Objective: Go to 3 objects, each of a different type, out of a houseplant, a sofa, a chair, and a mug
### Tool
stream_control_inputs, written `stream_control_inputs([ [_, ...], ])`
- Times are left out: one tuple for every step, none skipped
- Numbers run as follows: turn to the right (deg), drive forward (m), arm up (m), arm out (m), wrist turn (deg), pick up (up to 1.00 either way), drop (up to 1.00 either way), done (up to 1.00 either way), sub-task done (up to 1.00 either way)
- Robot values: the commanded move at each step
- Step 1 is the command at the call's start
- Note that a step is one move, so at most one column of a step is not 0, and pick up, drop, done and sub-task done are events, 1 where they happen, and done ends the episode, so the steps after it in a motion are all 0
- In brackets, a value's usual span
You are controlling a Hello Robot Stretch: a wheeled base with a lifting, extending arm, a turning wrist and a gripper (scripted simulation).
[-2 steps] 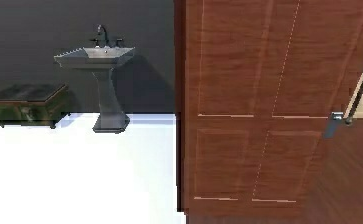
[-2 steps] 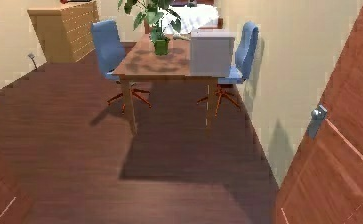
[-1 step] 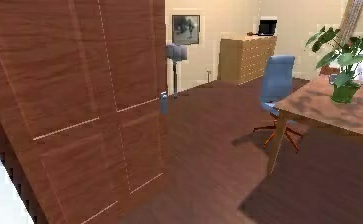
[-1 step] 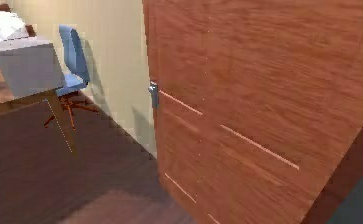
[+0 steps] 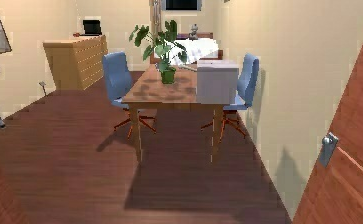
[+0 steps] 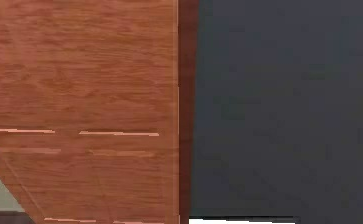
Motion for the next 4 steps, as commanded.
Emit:
stream_control_inputs([
  [6.0,0.00,0.00,0.00,0.0,0.00,0.00,0.00,0.00],
  [0.0,1.00,0.00,0.00,0.0,0.00,0.00,0.00,0.00],
  [0.0,0.10,0.00,0.00,0.0,0.00,0.00,0.00,0.00],
  [-18.0,0.00,0.00,0.00,0.0,0.00,0.00,0.00,0.00],
])
